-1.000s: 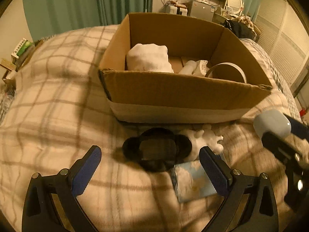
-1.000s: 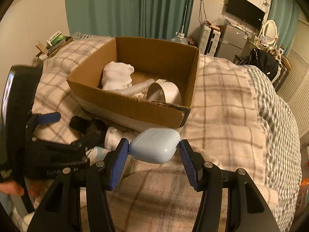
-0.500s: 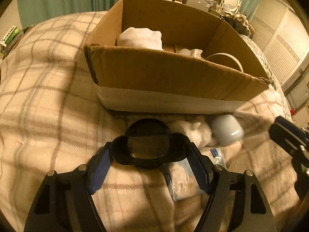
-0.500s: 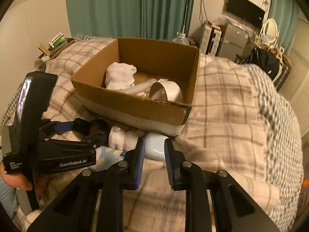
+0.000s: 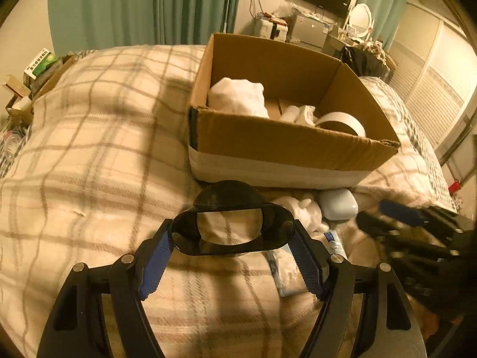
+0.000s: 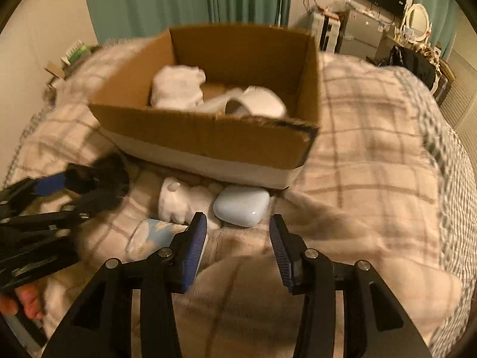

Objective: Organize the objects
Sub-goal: 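Grasp the black goggles with the left gripper while the right gripper grasps the blue floral tissue pack, then lower the goggles and tissue pack into the box and open both grippers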

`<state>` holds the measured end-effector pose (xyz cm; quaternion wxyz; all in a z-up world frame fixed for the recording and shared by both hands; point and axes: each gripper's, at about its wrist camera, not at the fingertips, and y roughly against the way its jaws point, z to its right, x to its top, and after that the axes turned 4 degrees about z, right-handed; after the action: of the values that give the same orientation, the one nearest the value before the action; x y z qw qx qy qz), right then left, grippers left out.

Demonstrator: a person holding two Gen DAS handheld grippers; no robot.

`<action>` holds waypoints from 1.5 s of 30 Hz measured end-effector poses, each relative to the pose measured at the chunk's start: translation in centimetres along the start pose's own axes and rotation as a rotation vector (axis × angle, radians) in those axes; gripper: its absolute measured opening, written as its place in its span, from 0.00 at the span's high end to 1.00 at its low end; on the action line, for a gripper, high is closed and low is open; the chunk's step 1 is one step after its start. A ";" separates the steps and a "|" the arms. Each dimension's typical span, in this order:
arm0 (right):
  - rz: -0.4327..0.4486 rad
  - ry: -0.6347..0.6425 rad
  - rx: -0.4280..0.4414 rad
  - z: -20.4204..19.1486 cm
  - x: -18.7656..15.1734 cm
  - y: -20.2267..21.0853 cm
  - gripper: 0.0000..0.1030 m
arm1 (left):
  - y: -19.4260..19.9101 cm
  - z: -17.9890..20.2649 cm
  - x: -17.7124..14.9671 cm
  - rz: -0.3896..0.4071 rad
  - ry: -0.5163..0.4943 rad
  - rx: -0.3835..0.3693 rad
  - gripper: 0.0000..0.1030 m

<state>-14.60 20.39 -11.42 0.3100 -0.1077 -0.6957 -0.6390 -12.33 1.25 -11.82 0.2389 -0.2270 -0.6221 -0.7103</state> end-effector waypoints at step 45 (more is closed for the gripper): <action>0.203 0.121 -0.055 -3.5 0.5 11.4 0.27 | 10.4 0.0 2.3 0.172 -0.130 -0.060 0.25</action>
<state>-7.73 18.76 -1.82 0.4114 -0.1473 -0.6434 -0.6285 -7.66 -0.07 -2.31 0.2511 -0.3324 -0.5928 -0.6892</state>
